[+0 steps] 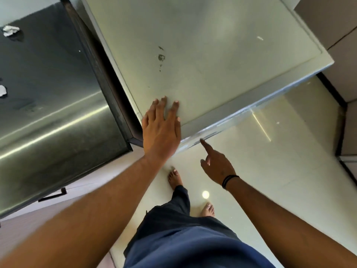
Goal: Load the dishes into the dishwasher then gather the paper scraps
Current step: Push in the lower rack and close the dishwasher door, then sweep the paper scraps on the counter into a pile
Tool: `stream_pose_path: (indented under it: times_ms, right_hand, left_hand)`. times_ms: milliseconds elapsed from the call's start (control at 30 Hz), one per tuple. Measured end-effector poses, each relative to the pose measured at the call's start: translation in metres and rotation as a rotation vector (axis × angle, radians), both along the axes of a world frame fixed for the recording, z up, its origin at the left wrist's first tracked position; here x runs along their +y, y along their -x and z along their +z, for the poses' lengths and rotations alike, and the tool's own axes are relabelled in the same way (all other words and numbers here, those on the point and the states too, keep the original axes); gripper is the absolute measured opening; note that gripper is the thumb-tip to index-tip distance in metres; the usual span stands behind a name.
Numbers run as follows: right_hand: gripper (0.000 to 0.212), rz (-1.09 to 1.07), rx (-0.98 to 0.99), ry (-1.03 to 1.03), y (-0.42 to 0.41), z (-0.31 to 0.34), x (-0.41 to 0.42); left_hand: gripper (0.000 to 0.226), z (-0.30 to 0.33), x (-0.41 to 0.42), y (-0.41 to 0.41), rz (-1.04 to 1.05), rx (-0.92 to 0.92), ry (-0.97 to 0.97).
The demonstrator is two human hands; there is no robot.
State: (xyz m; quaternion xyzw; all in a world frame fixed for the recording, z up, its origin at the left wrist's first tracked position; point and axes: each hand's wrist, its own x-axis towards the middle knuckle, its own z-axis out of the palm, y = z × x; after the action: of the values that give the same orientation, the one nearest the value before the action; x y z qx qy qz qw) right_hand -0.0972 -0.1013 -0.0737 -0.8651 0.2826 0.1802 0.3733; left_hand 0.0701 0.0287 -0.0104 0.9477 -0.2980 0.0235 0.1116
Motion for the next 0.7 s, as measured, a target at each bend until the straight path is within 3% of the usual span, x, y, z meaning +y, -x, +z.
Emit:
stream_pose_path:
  times_ms: [100,200,267,433,700]
  right_hand:
    - [0.035,0.048,-0.050,0.069,-0.010,0.020,-0.002]
    - [0.018,0.077,-0.251,0.125,-0.037,0.051,0.006]
    - [0.026,0.110,-0.370,0.201,-0.054,0.067,0.010]
    - [0.038,0.200,-0.383,0.237,-0.064,0.083,0.009]
    - [0.031,0.443,-0.465,0.240,-0.120,0.108,0.002]
  left_hand:
    - [0.048,0.001,0.000,0.000,-0.015,0.007,0.010]
    - [0.048,0.000,0.003,-0.002,-0.022,0.029,0.049]
    - [0.048,-0.002,0.003,-0.002,-0.032,0.059,0.076]
    - [0.049,-0.002,0.004,-0.002,-0.022,0.117,0.143]
    - [0.039,0.022,0.009,-0.029,-0.016,0.215,0.243]
